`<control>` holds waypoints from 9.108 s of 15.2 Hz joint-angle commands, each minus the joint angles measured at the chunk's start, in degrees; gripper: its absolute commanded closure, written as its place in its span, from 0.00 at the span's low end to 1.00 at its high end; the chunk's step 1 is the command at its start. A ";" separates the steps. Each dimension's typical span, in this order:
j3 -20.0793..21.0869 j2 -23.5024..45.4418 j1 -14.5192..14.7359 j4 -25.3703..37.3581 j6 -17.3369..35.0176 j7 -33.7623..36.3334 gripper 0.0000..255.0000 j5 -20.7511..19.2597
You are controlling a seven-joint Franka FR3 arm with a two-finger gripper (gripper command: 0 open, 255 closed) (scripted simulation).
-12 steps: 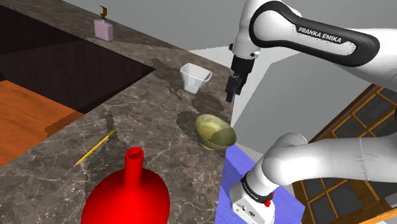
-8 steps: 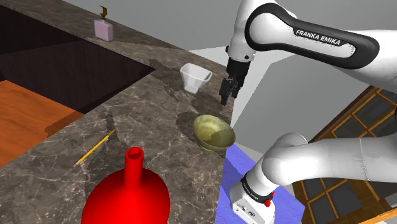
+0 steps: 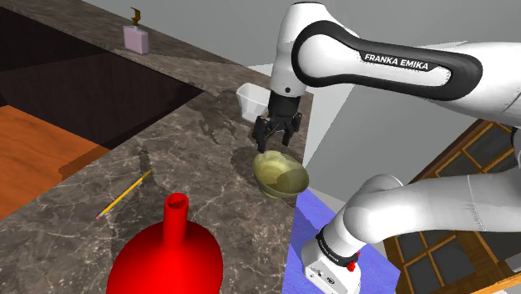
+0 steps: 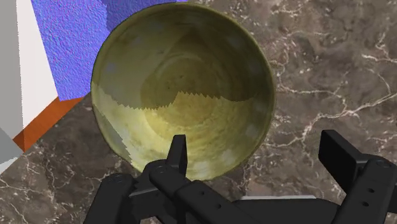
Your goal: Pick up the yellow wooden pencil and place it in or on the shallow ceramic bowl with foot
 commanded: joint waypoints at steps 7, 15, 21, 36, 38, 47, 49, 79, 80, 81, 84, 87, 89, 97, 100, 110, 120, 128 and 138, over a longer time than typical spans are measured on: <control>11.79 11.75 -2.28 4.80 10.16 22.40 0.00 5.53; 22.22 29.64 -6.32 14.57 20.46 46.44 0.00 0.78; 24.80 46.26 -5.43 25.13 25.14 66.61 0.00 -10.66; 19.56 63.31 1.80 35.45 30.40 83.55 0.00 -22.16; 19.56 63.31 1.80 35.45 30.40 83.55 0.00 -22.16; 19.54 63.31 1.75 35.37 30.47 83.50 1.00 -22.16; 19.55 63.20 1.66 35.15 30.59 83.45 1.00 -22.12; 22.22 56.12 0.38 47.59 12.32 81.59 1.00 -17.17; 22.26 56.03 0.41 48.25 11.59 81.58 1.00 -17.10; 22.30 55.95 0.44 48.94 10.85 81.59 1.00 -17.05; 22.41 55.81 0.59 51.09 8.60 81.63 1.00 -16.93; 22.61 50.47 -2.68 45.43 9.78 78.60 1.00 -13.66; 22.35 45.21 -5.46 39.97 10.89 75.16 1.00 -10.31; 16.40 26.11 -10.66 22.46 11.31 60.46 1.00 0.55; 13.05 20.18 -11.13 17.20 10.44 55.51 1.00 2.59; 1.20 4.38 -12.71 3.63 6.15 41.24 1.00 2.39; -9.23 -4.77 -16.29 -3.92 2.99 29.85 1.00 -3.59; -8.66 -4.45 -16.10 -9.87 9.25 29.47 1.00 -3.02; -8.15 -3.43 -15.90 -14.24 14.62 29.18 1.00 -2.50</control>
